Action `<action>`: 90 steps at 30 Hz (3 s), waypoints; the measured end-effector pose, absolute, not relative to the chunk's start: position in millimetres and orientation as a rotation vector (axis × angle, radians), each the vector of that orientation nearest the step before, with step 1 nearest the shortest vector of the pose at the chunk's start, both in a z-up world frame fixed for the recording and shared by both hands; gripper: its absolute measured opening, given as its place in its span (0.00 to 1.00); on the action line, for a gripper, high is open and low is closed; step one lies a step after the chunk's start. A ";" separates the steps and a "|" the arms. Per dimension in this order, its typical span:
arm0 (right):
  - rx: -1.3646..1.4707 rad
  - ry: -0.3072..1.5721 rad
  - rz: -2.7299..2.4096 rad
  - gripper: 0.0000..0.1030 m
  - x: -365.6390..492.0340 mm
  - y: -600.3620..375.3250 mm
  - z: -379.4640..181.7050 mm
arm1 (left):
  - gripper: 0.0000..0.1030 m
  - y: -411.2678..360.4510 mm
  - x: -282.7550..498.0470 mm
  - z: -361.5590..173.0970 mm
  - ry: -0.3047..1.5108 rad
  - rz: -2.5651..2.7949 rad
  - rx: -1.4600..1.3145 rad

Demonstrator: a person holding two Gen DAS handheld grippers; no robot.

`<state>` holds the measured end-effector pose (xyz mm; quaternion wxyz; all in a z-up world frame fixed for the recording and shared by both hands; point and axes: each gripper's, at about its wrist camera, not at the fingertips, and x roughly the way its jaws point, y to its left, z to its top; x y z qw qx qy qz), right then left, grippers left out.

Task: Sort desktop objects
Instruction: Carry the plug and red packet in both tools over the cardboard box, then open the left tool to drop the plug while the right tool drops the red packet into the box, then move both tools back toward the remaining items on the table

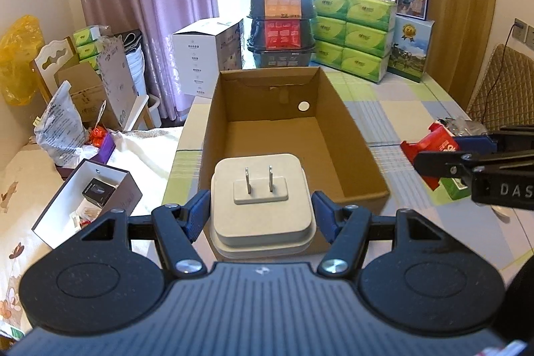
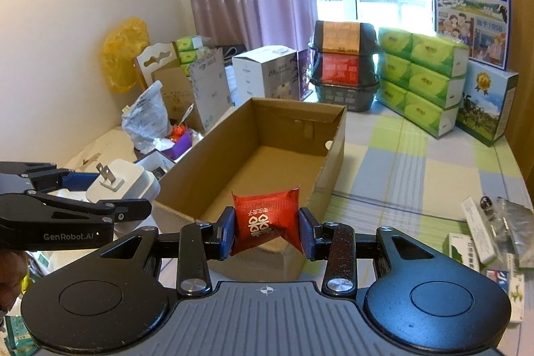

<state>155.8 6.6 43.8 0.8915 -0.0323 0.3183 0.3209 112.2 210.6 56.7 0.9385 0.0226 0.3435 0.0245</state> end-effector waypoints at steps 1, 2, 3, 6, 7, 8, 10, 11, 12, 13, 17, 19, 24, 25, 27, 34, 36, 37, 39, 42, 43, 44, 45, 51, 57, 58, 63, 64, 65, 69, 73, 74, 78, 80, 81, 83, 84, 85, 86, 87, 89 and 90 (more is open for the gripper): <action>-0.071 0.666 0.668 0.36 160.3 10.6 41.8 | 0.60 212.9 117.6 55.7 0.705 0.051 0.046; -0.075 0.670 0.670 0.36 165.7 14.6 39.4 | 0.60 215.6 123.6 54.0 0.710 0.051 0.043; -0.079 0.673 0.672 0.36 171.2 18.8 37.0 | 0.60 217.6 129.7 51.8 0.714 0.049 0.041; -0.079 0.678 0.669 0.36 186.2 27.7 29.7 | 0.60 222.2 145.8 46.7 0.725 0.047 0.042; -0.078 0.677 0.666 0.36 190.2 29.8 27.5 | 0.60 223.2 151.2 44.8 0.728 0.047 0.046; -0.076 0.679 0.661 0.36 195.8 31.6 24.8 | 0.60 224.2 156.8 42.6 0.732 0.046 0.049; -0.065 0.686 0.656 0.36 204.0 33.8 20.4 | 0.60 226.2 167.8 38.3 0.740 0.041 0.051; -0.060 0.689 0.656 0.36 207.6 35.2 18.9 | 0.60 227.4 172.4 35.8 0.744 0.039 0.050; -0.058 0.692 0.657 0.36 211.6 36.5 17.2 | 0.60 228.4 177.7 33.3 0.747 0.037 0.049; -0.056 0.692 0.657 0.36 215.1 37.5 15.8 | 0.60 229.0 182.2 31.0 0.750 0.036 0.048; -0.037 0.704 0.661 0.36 226.1 43.3 10.6 | 0.60 232.6 198.8 21.7 0.763 0.038 0.038; -0.035 0.707 0.662 0.36 230.0 45.6 7.8 | 0.60 235.1 204.1 18.0 0.766 0.032 0.027; -0.018 0.724 0.658 0.36 237.6 47.4 -0.4 | 0.60 239.0 215.5 9.8 0.776 0.027 0.018; -0.015 0.728 0.656 0.36 238.4 48.1 -1.5 | 0.60 239.5 216.7 8.7 0.776 0.030 0.014; -0.012 0.737 0.655 0.36 241.4 48.8 -4.4 | 0.61 242.4 217.2 7.8 0.777 0.031 0.007; 0.024 0.738 0.675 0.56 246.5 50.4 -8.1 | 0.62 252.8 200.5 15.2 0.745 0.068 -0.031; 0.061 0.727 0.678 0.68 246.4 46.9 -5.7 | 0.62 254.4 193.6 18.6 0.737 0.075 -0.046; 0.070 0.721 0.673 0.68 246.1 45.1 -3.2 | 0.62 254.2 190.1 20.1 0.733 0.078 -0.048; 0.083 0.713 0.664 0.69 243.7 38.9 2.0 | 0.62 252.7 181.9 22.8 0.726 0.084 -0.051; 0.103 0.704 0.646 0.70 236.9 26.4 10.1 | 0.64 249.9 168.9 26.9 0.711 0.094 -0.070; 0.109 0.700 0.639 0.71 233.5 21.8 12.9 | 0.65 248.6 164.2 28.1 0.708 0.094 -0.078; 0.117 0.696 0.633 0.72 229.5 16.4 15.4 | 0.65 246.8 159.7 29.1 0.705 0.096 -0.085; 0.127 0.694 0.627 0.73 224.5 10.0 17.7 | 0.66 244.3 154.3 30.4 0.702 0.098 -0.091; 0.141 0.679 0.580 0.80 188.3 -23.4 26.2 | 0.70 226.5 122.8 37.4 0.688 0.100 -0.116; 0.099 0.654 0.491 0.86 145.9 -63.5 25.1 | 0.78 206.3 94.4 41.1 0.684 0.088 -0.131; 0.100 0.656 0.472 0.88 139.7 -72.0 23.7 | 0.80 202.9 90.9 41.6 0.683 0.087 -0.135; 0.142 0.690 0.373 0.94 112.5 -119.0 11.8 | 0.87 178.8 79.5 44.4 0.677 0.051 -0.130; 0.151 0.696 0.354 0.94 108.1 -128.8 10.2 | 0.90 173.0 78.6 44.7 0.676 0.041 -0.128; 0.156 0.699 0.337 0.95 104.8 -138.2 9.0 | 0.92 167.8 78.2 44.8 0.675 0.033 -0.128; 0.179 0.698 0.261 0.97 95.6 -173.5 8.8 | 0.97 145.2 79.2 44.2 0.679 -0.014 -0.132; 0.189 0.687 0.203 0.98 88.6 -200.0 9.7 | 0.98 117.4 84.0 43.3 0.683 -0.061 -0.106; 0.190 0.685 0.193 0.98 86.7 -204.7 9.3 | 0.98 109.6 85.4 42.9 0.685 -0.076 -0.098; 0.177 0.675 0.159 0.98 83.9 -217.2 6.6 | 0.99 82.7 89.1 39.4 0.697 -0.132 -0.066; 0.167 0.667 0.149 0.98 81.2 -222.0 3.6 | 0.99 70.8 92.9 36.5 0.703 -0.152 -0.051; 0.161 0.662 0.145 0.98 80.8 -224.9 2.4 | 0.99 65.8 95.0 35.1 0.705 -0.161 -0.048; 0.147 0.656 0.131 0.98 82.5 -231.3 -1.1 | 0.98 54.6 100.8 31.7 0.714 -0.179 -0.039; 0.145 0.655 0.125 0.98 83.7 -233.9 -2.4 | 0.99 50.1 102.9 30.3 0.715 -0.184 -0.033; 0.145 0.650 0.113 0.98 84.1 -238.0 -3.8 | 0.99 44.2 105.9 28.4 0.716 -0.188 -0.027; 0.146 0.646 0.104 0.98 84.8 -241.6 -6.1 | 0.98 37.5 110.2 26.5 0.718 -0.192 -0.020; 0.146 0.645 0.100 0.98 86.4 -245.4 -8.3 | 0.98 32.3 113.9 24.5 0.720 -0.195 -0.016; 0.146 0.650 0.105 0.97 91.7 -250.4 -13.9 | 0.98 21.4 121.0 20.5 0.726 -0.206 -0.010; 0.142 0.651 0.111 0.97 95.2 -251.9 -16.6 | 0.99 14.7 125.5 17.8 0.728 -0.217 -0.005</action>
